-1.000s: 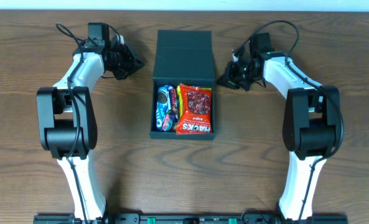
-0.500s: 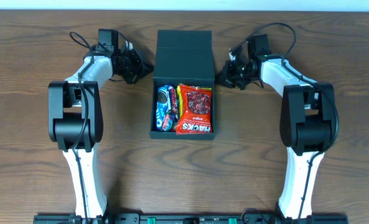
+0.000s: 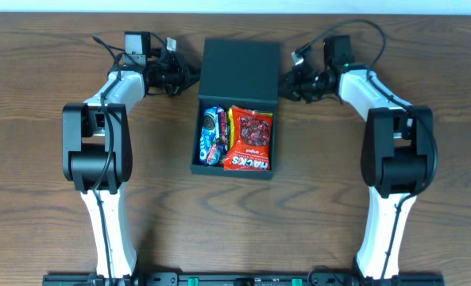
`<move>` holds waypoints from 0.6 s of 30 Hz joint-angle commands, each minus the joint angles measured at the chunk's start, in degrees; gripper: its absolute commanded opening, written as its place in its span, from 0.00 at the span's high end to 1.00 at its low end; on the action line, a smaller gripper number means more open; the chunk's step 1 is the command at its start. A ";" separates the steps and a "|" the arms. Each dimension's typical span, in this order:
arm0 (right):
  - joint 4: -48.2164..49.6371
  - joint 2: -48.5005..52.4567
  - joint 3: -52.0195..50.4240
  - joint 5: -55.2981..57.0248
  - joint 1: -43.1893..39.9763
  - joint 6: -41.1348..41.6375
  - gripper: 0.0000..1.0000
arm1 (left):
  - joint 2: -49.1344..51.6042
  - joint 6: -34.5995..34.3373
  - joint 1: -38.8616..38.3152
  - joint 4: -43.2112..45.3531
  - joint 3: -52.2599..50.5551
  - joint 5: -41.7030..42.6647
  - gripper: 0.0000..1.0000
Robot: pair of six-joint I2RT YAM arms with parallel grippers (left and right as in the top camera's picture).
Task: Pack container
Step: 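Push the lid forward with both grippers to close the box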
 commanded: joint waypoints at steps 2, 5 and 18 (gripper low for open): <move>-2.95 -3.67 5.05 -3.32 -0.50 -6.45 0.98 | -1.99 4.20 0.00 0.15 3.28 4.35 0.95; -6.71 -5.75 7.63 -3.19 -0.48 -9.57 0.98 | -4.57 6.91 0.00 0.13 3.34 4.28 0.94; -28.22 -18.84 10.93 5.75 1.46 -28.09 0.98 | -20.39 24.65 -0.02 -10.23 3.34 4.28 0.95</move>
